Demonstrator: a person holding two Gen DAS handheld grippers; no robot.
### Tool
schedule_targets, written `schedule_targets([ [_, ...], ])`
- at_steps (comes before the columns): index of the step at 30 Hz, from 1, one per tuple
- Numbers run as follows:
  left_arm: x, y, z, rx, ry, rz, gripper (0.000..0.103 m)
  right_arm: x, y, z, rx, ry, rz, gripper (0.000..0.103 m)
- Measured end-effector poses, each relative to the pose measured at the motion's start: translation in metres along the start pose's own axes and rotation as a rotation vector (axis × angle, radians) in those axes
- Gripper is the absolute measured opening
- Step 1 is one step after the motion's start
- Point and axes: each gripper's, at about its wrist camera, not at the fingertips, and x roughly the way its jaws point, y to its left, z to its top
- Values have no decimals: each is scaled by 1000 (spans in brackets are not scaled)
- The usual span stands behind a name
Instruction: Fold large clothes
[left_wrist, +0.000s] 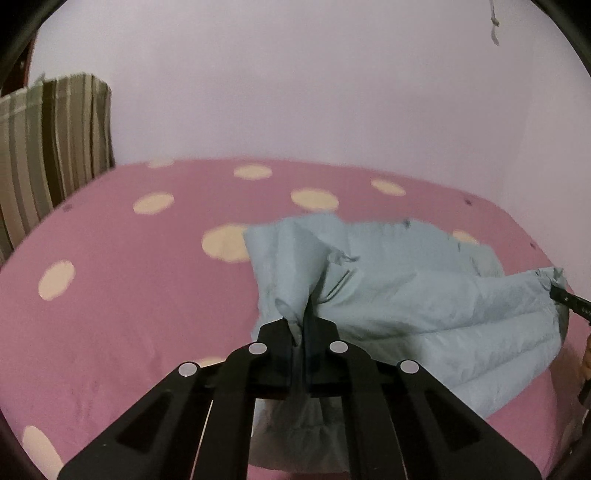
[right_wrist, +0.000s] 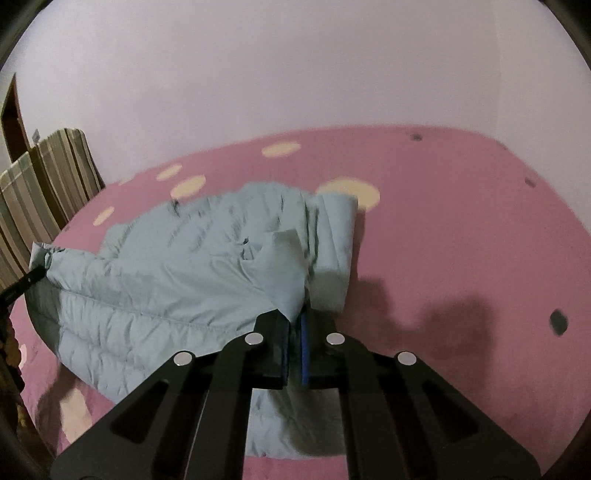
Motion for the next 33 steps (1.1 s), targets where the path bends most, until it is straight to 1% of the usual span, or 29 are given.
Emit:
schedule_targets([
  [3, -1, -1, 21, -9, -42, 21, 4, -4, 3, 24, -6, -47, 2, 4],
  [5, 5, -4, 38, -9, -64, 42, 4, -2, 6, 43, -8, -78, 0, 4],
  [9, 29, -9, 70, 8, -84, 78, 3, 21, 6, 82, -11, -101, -8, 4],
  [12, 61, -8, 93, 5, -64, 109, 3, 43, 3, 105, 1, -98, -5, 4],
  [15, 93, -4, 106, -7, -34, 137, 3, 73, 0, 127, 8, -82, -9, 4],
  [18, 121, -3, 114, 0, -4, 171, 3, 106, -1, 140, 19, -54, -12, 4],
  [21, 161, -3, 115, 21, 47, 207, 3, 141, -1, 144, 22, -12, -21, 4],
  [24, 195, 0, 107, 31, 101, 238, 3, 183, -6, 140, 30, 55, -38, 4],
  [28, 227, 10, 93, 30, 171, 260, 3, 222, -13, 129, 48, 128, -49, 4],
  [33, 257, 17, 75, 32, 246, 289, 3, 255, -18, 113, 54, 186, -70, 4],
])
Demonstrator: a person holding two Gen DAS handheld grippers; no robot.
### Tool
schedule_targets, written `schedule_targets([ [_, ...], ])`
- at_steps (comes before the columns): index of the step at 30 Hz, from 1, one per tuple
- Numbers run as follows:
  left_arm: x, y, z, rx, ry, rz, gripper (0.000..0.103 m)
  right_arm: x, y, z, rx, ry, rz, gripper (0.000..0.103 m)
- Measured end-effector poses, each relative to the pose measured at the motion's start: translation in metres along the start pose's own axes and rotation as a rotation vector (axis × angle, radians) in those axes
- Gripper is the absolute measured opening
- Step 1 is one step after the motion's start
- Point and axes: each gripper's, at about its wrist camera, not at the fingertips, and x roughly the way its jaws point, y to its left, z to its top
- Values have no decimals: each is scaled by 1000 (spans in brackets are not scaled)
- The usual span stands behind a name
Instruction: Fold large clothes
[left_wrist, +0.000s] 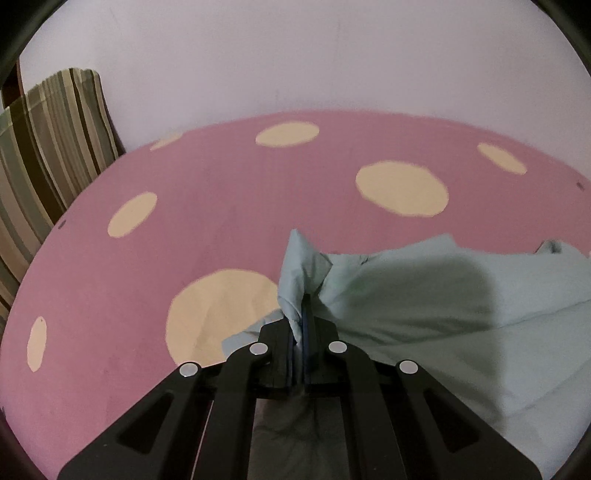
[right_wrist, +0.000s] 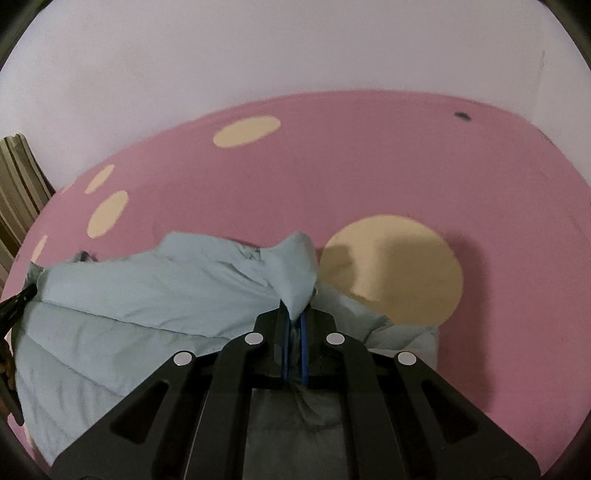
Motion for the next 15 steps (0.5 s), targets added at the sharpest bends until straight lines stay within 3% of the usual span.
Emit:
schedule_targets([
  [11, 27, -15, -15, 30, 13, 52, 3, 27, 2, -10, 3, 31, -33, 5],
  [14, 16, -10, -8, 26, 31, 47, 5, 20, 5, -6, 1, 39, -34, 12],
  [15, 12, -9, -4, 11, 38, 41, 5, 16, 6, -4, 0, 46, -41, 19],
])
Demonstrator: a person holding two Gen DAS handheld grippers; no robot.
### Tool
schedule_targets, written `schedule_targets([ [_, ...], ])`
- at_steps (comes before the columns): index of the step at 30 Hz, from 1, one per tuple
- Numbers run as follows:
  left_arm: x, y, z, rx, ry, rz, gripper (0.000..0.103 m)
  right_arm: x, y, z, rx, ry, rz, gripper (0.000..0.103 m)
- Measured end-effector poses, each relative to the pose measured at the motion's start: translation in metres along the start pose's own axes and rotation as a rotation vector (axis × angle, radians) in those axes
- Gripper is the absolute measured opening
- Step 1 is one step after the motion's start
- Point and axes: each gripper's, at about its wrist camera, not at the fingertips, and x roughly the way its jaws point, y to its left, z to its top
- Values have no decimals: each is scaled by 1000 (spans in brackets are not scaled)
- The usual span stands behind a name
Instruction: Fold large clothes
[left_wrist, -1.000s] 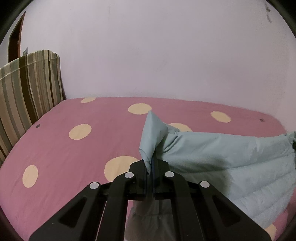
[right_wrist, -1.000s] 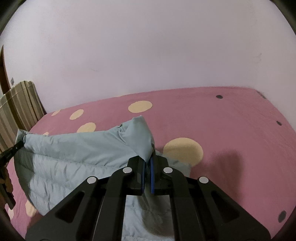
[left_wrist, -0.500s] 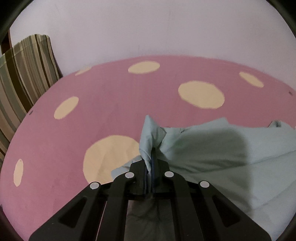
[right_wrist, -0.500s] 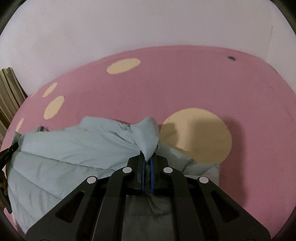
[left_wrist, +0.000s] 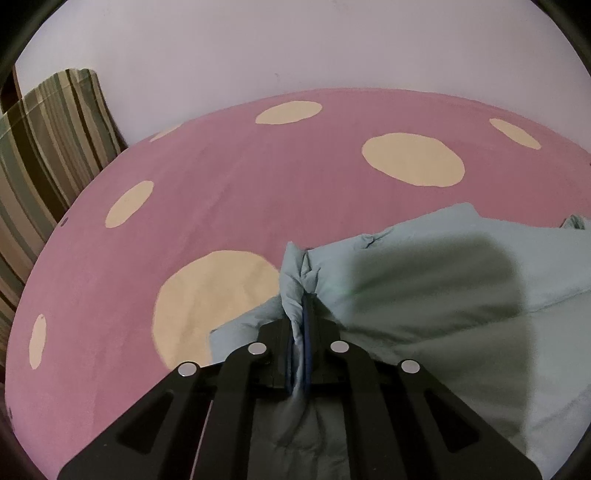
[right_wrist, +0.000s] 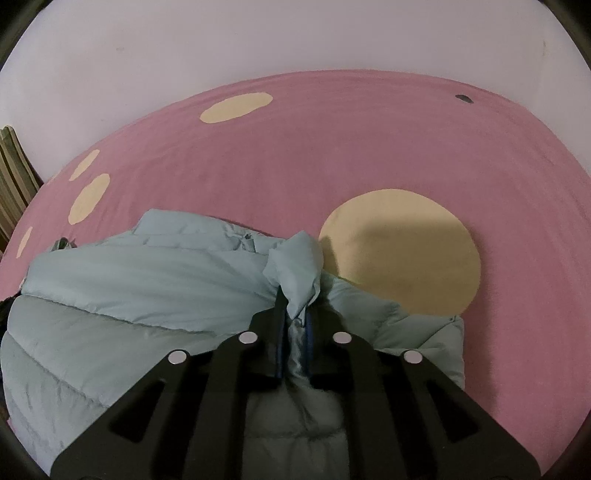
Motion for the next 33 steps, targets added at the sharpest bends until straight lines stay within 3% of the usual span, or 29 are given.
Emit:
schedule_targets([
  [2, -18, 7, 2, -32, -8, -20, 6, -16, 2, 3, 16, -15, 3, 31],
  [4, -41, 6, 5, -50, -50, -34, 7, -37, 9, 4, 25, -66, 13, 32],
  [7, -73, -16, 9, -44, -111, -112, 23, -57, 36, 6, 5, -99, 76, 32],
  [9, -85, -43, 9, -26, -115, -190, 24, -59, 63, 5, -25, -93, 130, 32],
  [12, -84, -76, 6, 3, -104, -247, 24, -49, 101, 4, -97, -79, 153, 32],
  [16, -58, -104, -4, 12, -59, -244, 24, -25, 125, -5, -147, -39, 153, 33],
  [21, -29, -114, -15, 30, -28, -212, 24, 13, 125, -17, -133, 19, 133, 40],
  [26, -14, -122, -21, 43, -40, -187, 24, 21, 128, -24, -148, -13, 105, 40],
  [31, -26, -121, -16, 65, -50, -164, 24, 10, 131, -21, -157, -41, 90, 41],
  [33, -44, -111, -15, 47, -63, -168, 25, -8, 126, -21, -140, -52, 101, 46],
])
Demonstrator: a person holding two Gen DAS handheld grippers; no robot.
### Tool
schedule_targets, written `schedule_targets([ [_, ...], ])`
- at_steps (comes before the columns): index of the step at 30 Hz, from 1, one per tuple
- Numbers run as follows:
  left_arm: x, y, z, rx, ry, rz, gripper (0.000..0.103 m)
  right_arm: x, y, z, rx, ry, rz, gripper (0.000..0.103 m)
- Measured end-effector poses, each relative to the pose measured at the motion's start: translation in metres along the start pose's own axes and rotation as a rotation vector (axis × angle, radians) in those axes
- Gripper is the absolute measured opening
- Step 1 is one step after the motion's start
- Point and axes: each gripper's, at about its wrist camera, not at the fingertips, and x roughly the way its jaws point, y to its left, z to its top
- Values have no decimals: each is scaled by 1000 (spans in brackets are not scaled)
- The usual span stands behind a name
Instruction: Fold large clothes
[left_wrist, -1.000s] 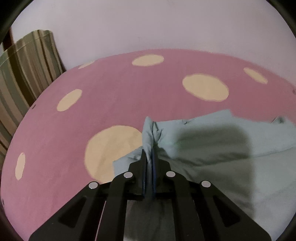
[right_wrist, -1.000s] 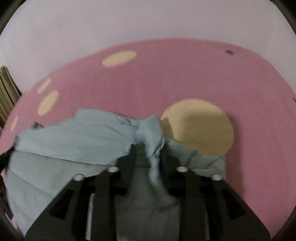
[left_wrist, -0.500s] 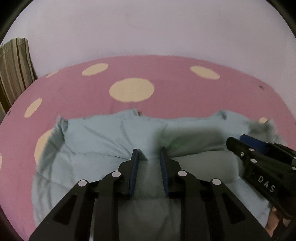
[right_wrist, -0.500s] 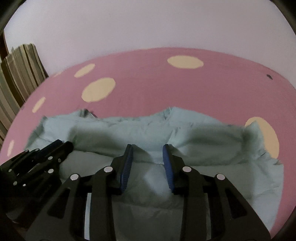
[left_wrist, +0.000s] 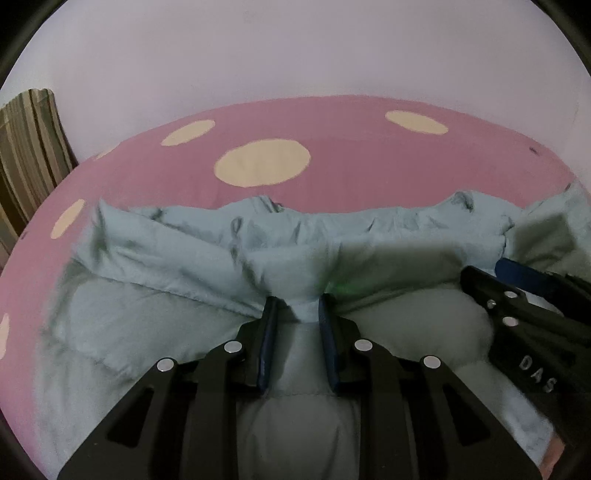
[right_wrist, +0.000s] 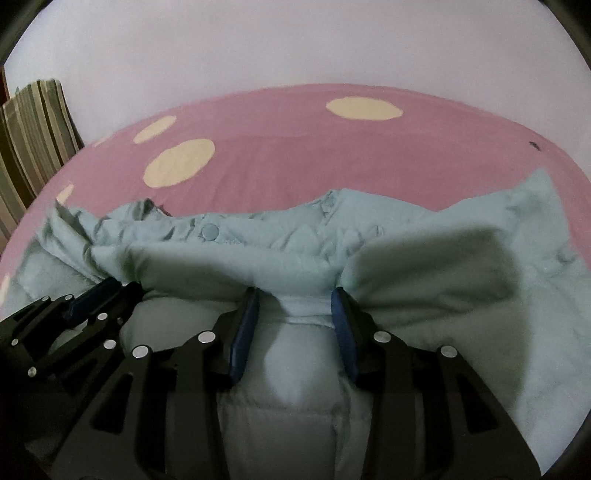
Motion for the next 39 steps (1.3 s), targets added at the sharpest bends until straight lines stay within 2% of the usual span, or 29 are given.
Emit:
schedule_targets([
  [2, -21, 10, -6, -30, -37, -8, 28, -22, -7, -5, 10, -40, -5, 51],
  [3, -30, 16, -10, -37, -62, 2, 36, -34, -10, -9, 3, -60, -31, 51],
  [5, -36, 25, -17, -46, -82, 30, 39, -49, -19, -20, -10, -84, -76, 51],
  [9, -16, 35, -29, -46, -20, 26, 39, -38, -38, -36, 17, -37, -120, 51],
  [12, -1, 23, -34, 12, -8, 47, 38, -20, -42, -45, 6, -12, -124, 52],
  [16, 7, 30, -35, -32, 10, 10, 39, -14, -43, -49, 15, -15, -116, 52],
  [18, 6, 30, -34, -31, 12, 10, 39, -15, -44, -49, 21, -18, -108, 52],
  [21, -18, 34, -29, -22, -15, 23, 39, -37, -44, -43, 36, -44, -105, 52],
  [26, -43, 73, -44, -140, -48, 45, 44, -72, -59, -54, 46, -96, -163, 53],
  [31, -10, 70, -57, -52, 33, 54, 43, -39, -67, -70, 37, -14, -162, 53],
  [36, -22, 77, -48, -75, 35, 33, 43, -52, -66, -62, 49, -11, -149, 53],
  [37, -32, 81, -49, -80, 31, 35, 43, -60, -66, -62, 52, -17, -144, 54],
  [38, -42, 84, -53, -91, 22, 41, 45, -73, -67, -64, 63, -35, -135, 63],
  [39, -51, 89, -56, -103, 11, 48, 51, -87, -70, -67, 78, -58, -133, 73],
])
